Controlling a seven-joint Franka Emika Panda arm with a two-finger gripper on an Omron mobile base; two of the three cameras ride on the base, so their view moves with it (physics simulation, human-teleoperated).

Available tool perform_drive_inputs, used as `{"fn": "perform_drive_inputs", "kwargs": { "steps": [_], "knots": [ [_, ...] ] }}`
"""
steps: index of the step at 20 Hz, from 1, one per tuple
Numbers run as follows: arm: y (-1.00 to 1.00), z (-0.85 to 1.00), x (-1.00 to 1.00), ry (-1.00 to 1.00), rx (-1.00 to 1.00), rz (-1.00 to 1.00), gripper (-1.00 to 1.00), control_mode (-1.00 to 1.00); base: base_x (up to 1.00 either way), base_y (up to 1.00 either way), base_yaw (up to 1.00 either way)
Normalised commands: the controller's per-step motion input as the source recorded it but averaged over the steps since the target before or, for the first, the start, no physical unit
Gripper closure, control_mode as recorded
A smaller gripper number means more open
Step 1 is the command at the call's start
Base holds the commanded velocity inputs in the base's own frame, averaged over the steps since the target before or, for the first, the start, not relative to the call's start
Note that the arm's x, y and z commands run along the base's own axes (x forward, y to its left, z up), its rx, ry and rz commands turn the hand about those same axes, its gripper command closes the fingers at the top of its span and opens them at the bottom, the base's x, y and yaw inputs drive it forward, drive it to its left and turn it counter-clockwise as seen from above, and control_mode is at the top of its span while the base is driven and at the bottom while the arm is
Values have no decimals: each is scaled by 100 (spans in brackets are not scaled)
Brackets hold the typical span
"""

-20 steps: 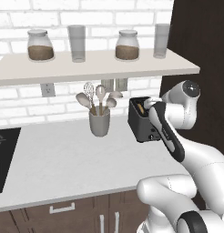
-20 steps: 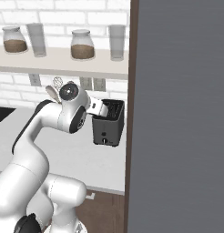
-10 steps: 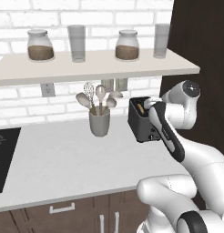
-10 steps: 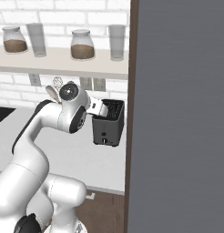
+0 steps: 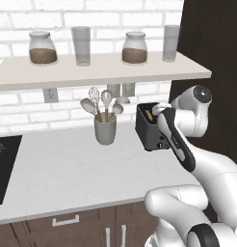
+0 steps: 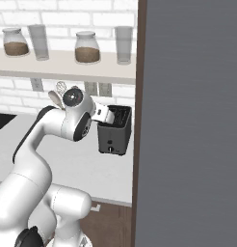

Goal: Start the toaster. Once the lever pops up, take the bread to the plate on the dining counter.

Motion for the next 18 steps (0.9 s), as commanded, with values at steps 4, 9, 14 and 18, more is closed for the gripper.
{"fn": "perform_drive_inputs", "kwargs": {
  "steps": [4, 9, 14, 18],
  "knots": [
    [0, 0, 0, 0, 0, 0, -100, -100, 0, 0, 0],
    [0, 0, 0, 0, 0, 0, -100, -100, 0, 0, 0],
    [0, 0, 0, 0, 0, 0, -100, -100, 0, 0, 0],
    [0, 0, 0, 0, 0, 0, -100, -100, 0, 0, 0]
  ]
}}
